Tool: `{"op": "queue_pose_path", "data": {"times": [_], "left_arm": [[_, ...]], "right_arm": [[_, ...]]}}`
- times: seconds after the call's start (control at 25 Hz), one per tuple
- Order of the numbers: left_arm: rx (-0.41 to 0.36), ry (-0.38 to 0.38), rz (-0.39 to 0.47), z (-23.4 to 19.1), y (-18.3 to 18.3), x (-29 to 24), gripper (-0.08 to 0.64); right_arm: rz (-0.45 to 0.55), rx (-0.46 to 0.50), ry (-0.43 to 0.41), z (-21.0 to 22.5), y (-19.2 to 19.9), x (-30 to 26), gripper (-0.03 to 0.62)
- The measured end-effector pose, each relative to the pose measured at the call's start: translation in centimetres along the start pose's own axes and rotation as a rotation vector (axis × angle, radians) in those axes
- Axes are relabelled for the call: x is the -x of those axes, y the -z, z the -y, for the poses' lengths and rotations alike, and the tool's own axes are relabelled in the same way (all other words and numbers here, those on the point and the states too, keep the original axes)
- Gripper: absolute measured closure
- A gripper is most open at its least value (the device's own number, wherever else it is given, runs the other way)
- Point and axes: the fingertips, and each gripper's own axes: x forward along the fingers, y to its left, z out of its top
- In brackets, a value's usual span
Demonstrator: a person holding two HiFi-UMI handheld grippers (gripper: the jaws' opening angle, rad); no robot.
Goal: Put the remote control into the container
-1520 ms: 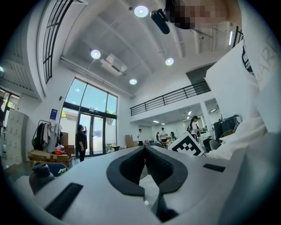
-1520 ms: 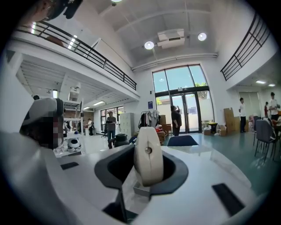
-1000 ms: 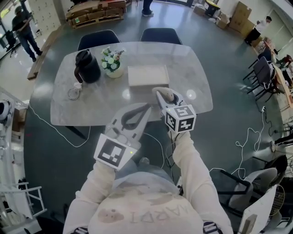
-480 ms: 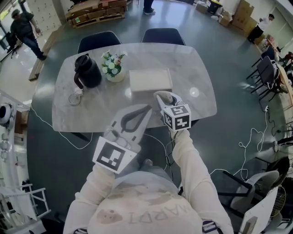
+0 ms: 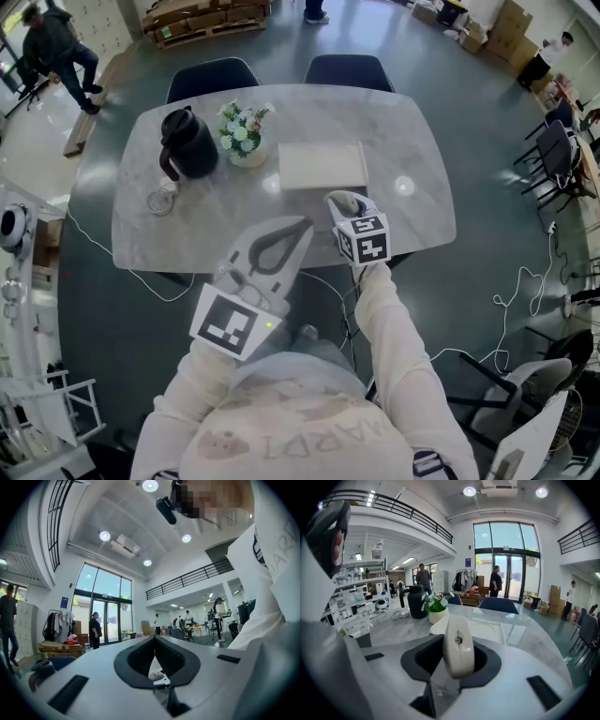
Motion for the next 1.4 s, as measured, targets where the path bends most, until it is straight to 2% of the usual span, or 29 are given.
{"op": "queue_pose_path", "data": {"times": [0.4,0.84,1.4], "left_arm": [[0.013,-0.014,-0.007,-1.4,0.6,0.2,0.549],[0.014,-0.039,-0.023,-2.5,1.1,0.2,0.549],[0.019,-0.054,-0.032,-4.0,1.7,0.0,0.549]], "right_arm": [[-0.126,0.095,0.062,0.9,2.3,-2.3,0.484],[-0.220,0.197,0.083,1.1,3.7,-4.0,0.484],[-0.360,0.377,0.160,1.5,5.9,-6.2,0.483]]}}
